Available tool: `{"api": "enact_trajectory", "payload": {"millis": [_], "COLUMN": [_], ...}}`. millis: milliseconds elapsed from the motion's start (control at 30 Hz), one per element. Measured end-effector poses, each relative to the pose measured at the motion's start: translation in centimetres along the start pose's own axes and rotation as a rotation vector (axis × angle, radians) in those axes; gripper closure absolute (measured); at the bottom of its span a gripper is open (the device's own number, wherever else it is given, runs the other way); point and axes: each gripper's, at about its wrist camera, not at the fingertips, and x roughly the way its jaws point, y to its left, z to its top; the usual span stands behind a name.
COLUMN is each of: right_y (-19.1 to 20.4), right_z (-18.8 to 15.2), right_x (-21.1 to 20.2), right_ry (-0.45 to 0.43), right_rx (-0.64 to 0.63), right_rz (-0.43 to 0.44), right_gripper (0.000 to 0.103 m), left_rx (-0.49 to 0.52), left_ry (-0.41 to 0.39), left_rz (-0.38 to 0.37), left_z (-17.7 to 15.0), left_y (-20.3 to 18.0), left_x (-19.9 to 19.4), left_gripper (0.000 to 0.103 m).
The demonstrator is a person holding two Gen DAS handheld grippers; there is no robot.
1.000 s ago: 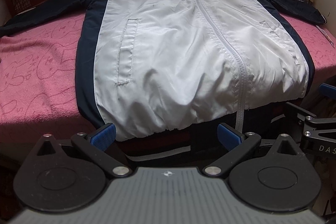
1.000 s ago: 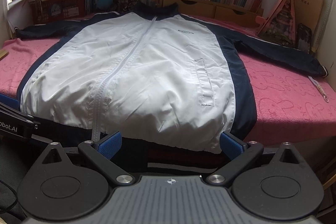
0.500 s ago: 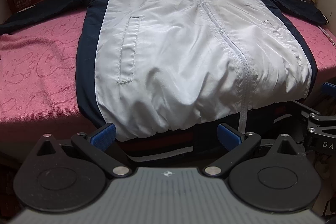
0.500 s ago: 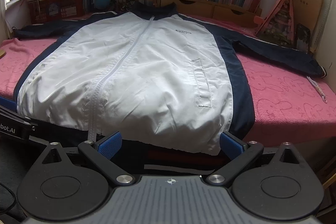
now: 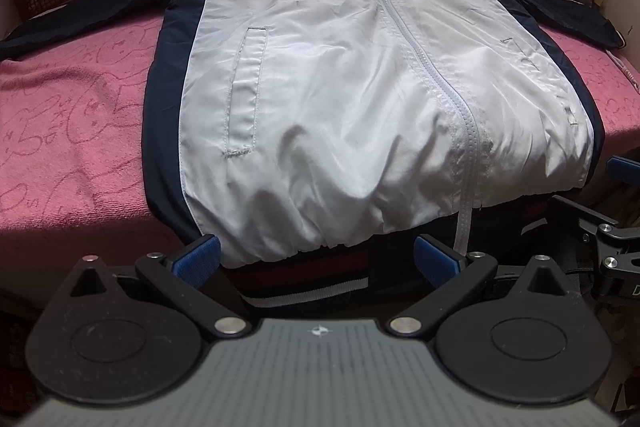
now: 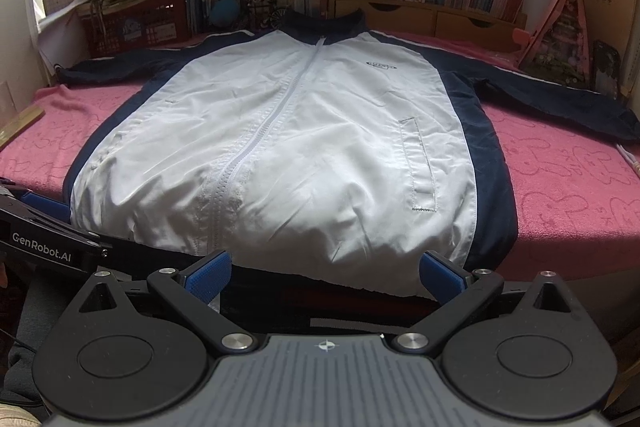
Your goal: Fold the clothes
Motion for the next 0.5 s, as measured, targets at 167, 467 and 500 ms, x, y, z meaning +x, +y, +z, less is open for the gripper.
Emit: {"api": "enact_trajectory", "payload": {"millis": [167,467,500], "right_y": [0.11,0.13,0.11], "right_z": [0.06,0.08,0.07], "right_x": [0.06,0.26,0.29], "right_ry": [0.001,0.012,0.014], "right_rx": [-0.014,-0.037,-0.037], "right_rz": [-0.003,-0.012,-0.014], "right_gripper": [0.002,0.001,0.001], "left_rx": [0.003,0.033,0.036], "left_ry": [0.006,0.012,0.013], "left_rz": [-0.005,-0.016,-0.017], "left_z": [-0.03,-0.06,-0.04], "left_y": [-0.09,-0.41,-0.42], "left_x": [0.15,0.28,0.34], "left_gripper": [0.000,0.000,0.000]}}
